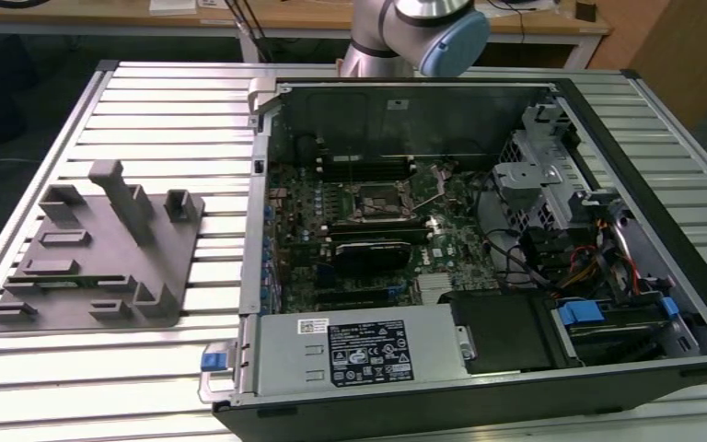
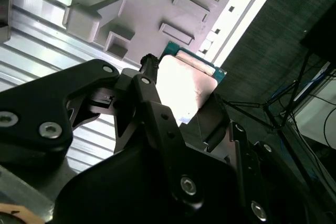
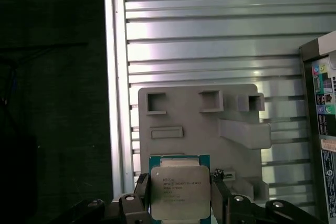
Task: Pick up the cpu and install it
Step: 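Pick up the cpu and move it towards the insertion slot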
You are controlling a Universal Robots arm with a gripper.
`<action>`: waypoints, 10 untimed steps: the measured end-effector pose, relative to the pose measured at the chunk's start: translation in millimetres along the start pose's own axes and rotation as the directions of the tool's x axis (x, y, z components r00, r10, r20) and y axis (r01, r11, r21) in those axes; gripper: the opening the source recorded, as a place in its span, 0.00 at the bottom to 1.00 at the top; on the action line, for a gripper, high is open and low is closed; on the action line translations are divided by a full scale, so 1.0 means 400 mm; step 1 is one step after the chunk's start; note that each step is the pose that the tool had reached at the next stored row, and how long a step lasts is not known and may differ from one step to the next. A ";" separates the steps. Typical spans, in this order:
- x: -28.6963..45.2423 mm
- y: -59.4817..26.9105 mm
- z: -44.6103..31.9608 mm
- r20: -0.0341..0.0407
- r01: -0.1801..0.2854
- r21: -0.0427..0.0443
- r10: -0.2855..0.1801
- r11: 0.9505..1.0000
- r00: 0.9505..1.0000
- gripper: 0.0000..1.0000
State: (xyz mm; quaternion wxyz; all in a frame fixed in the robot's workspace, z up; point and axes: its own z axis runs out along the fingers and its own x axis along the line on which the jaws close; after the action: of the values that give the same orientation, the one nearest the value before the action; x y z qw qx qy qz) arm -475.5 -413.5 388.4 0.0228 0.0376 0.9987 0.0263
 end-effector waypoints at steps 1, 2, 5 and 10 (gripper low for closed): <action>-0.004 0.000 0.000 0.000 0.000 0.000 0.000 1.000 1.000 0.55; -0.007 0.001 0.000 0.000 0.000 0.000 0.000 1.000 1.000 0.55; -0.017 0.001 0.001 0.000 0.000 0.000 0.000 1.000 1.000 0.55; -0.030 0.002 0.002 0.000 0.000 0.000 0.000 1.000 1.000 0.55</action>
State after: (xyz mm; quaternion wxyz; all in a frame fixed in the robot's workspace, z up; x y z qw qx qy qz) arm -463.4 -413.5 388.4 0.0228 0.0376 0.9987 0.0263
